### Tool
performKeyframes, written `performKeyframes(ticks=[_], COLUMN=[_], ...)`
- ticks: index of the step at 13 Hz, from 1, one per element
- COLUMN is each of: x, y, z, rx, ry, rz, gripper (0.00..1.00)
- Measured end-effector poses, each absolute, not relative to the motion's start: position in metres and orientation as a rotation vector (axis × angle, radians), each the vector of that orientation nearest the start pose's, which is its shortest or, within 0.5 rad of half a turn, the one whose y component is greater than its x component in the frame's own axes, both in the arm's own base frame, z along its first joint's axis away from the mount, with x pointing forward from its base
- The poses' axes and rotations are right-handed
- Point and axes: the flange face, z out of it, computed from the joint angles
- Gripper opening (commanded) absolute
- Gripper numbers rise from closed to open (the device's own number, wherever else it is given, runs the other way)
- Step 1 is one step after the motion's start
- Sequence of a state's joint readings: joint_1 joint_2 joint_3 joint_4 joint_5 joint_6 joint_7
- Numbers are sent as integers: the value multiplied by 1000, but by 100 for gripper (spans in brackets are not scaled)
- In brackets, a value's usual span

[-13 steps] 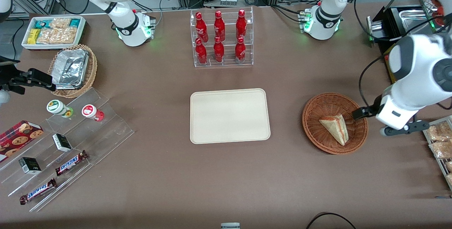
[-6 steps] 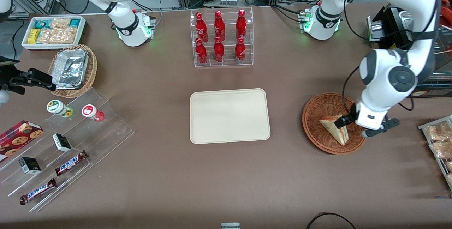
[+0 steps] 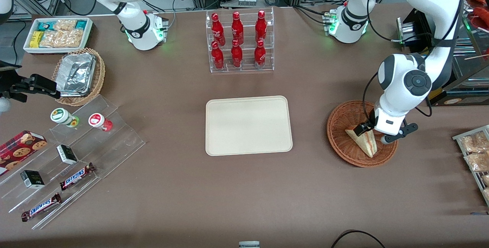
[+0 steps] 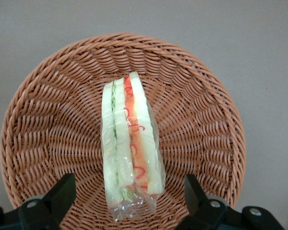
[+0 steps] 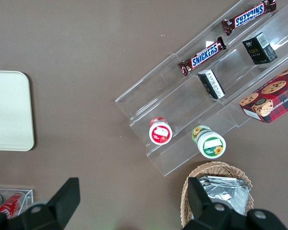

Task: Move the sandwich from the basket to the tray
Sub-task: 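Close the left gripper on the sandwich's wrapped end and lift it, then carry the sandwich with the left gripper over the cream tray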

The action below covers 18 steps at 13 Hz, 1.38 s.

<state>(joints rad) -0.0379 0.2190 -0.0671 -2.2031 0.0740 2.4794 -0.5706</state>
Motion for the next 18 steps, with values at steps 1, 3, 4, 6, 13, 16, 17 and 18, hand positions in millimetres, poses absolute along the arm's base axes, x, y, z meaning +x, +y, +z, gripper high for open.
performKeyframes(ticks=[1, 3, 4, 6, 13, 16, 17, 18], x=[554, 554, 554, 554, 562, 577, 581, 582], y=[-59, -59, -59, -59, -59, -81, -100, -120], z=[284, 274, 268, 261, 284, 359, 390, 418], rx=[-3062, -3066, -3067, -3067, -3064, -3038, -3038, -3039], ry=[-638, -638, -638, -639, -642, -585, -542, -493], rz=[-98, -103, -98, -92, -105, 14, 46, 73], gripper=[100, 100, 89, 19, 0, 0, 0, 0])
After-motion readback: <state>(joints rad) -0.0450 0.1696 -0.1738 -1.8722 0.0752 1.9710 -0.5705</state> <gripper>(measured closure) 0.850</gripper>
